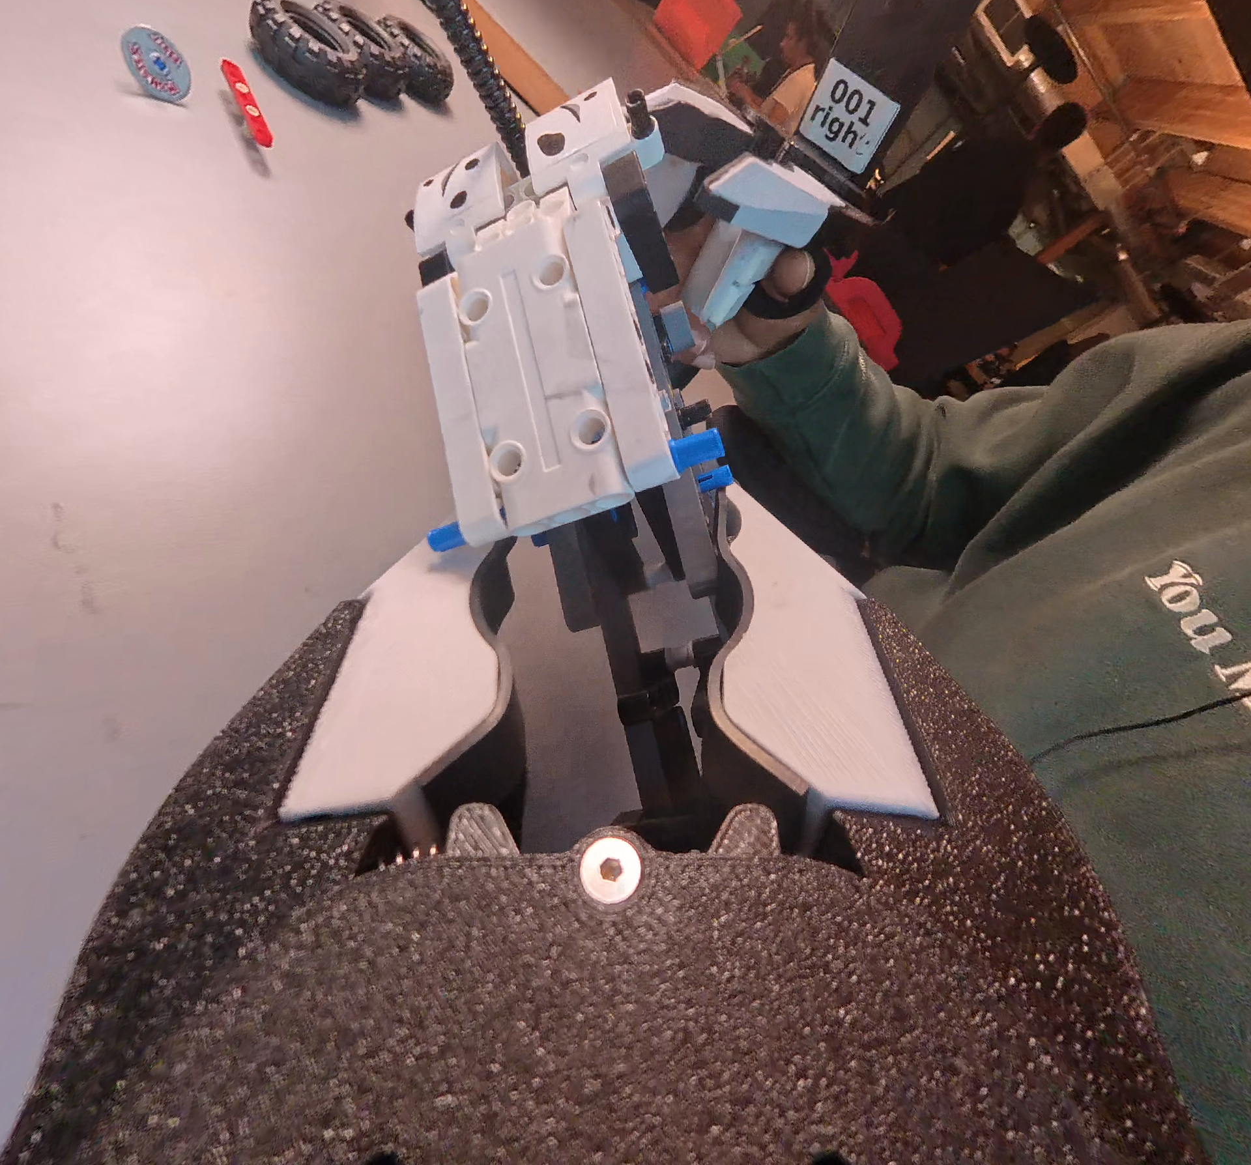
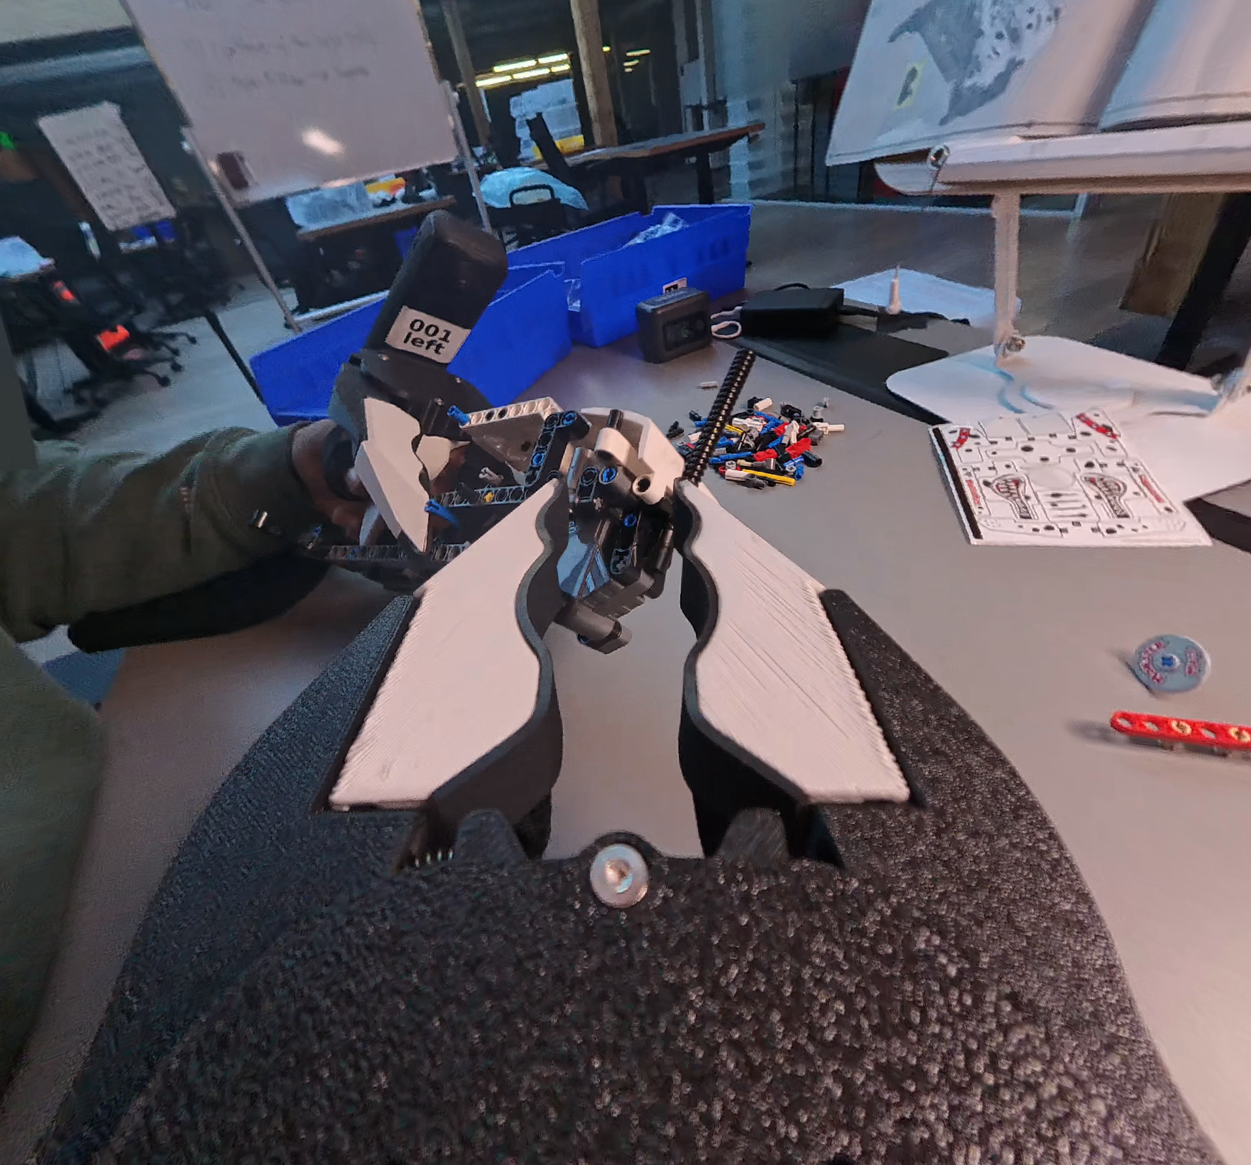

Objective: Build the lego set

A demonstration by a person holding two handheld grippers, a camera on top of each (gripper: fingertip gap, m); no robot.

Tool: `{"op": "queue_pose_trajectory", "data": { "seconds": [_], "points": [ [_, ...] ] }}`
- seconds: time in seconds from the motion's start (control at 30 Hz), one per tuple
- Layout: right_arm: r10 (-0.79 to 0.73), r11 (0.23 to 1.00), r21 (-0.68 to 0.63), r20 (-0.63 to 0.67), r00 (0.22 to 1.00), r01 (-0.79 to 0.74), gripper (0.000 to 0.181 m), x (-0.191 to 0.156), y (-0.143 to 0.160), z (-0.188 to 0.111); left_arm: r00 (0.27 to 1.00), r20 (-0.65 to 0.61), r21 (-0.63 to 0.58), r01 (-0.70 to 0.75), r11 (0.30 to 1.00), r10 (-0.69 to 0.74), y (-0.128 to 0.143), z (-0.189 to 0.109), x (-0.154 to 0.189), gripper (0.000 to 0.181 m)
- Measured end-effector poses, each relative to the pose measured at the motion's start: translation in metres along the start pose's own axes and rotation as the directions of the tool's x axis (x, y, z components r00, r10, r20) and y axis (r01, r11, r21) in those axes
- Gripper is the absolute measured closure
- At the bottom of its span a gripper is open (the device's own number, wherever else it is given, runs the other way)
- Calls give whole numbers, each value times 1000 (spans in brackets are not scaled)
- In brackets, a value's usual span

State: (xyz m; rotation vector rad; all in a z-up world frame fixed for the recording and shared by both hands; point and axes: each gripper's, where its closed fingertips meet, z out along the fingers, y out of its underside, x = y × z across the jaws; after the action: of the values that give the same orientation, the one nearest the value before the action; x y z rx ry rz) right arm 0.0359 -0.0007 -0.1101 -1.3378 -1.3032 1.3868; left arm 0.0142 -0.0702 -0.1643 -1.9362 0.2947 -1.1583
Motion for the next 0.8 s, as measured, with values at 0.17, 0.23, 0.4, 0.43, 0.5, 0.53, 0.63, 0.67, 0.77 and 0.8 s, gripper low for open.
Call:
{"op": "queue_pose_trajectory", "data": {
  "seconds": [0.17, 0.23, 0.4, 0.43, 0.5, 0.53, 0.63, 0.67, 0.77, 0.8],
  "points": [
    [-183, 983, -14, -14, 983, 183, 151, -16, 1, 3, 990, 15, 13, -139, 990, 138, -2, 0, 8, 123],
    [-233, 972, -27, -31, 972, 232, 151, -16, 1, 2, 976, 75, -2, -204, 979, 203, -3, 0, 6, 123],
    [-248, 969, -1, -18, 968, 249, 161, -18, 2, 2, 932, 187, -34, -310, 950, 311, -7, -1, 2, 124],
    [-255, 967, 5, -15, 967, 255, 164, -20, 2, 3, 932, 186, -35, -310, 950, 311, -7, -2, 2, 123],
    [-291, 957, 5, -34, 956, 291, 165, -22, 2, 4, 941, 170, -24, -294, 956, 294, -6, -3, 2, 123],
    [-308, 951, 1, -40, 951, 308, 166, -23, 2, 5, 945, 160, -20, -285, 958, 284, -5, -3, 2, 124],
    [-347, 937, 15, -51, 937, 348, 169, -27, -1, 5, 957, 120, -1, -266, 964, 264, -4, -3, 5, 124],
    [-350, 936, 31, -48, 935, 352, 169, -30, -3, 5, 961, 94, 14, -262, 965, 259, -5, -3, 7, 124],
    [-359, 929, 76, -39, 932, 361, 169, -39, -12, 3, 975, -8, 58, -221, 973, 222, -6, -4, 18, 124],
    [-370, 924, 90, -36, 928, 372, 170, -43, -15, 3, 976, -44, 69, -211, 975, 214, -6, -5, 21, 124]
  ]
}}
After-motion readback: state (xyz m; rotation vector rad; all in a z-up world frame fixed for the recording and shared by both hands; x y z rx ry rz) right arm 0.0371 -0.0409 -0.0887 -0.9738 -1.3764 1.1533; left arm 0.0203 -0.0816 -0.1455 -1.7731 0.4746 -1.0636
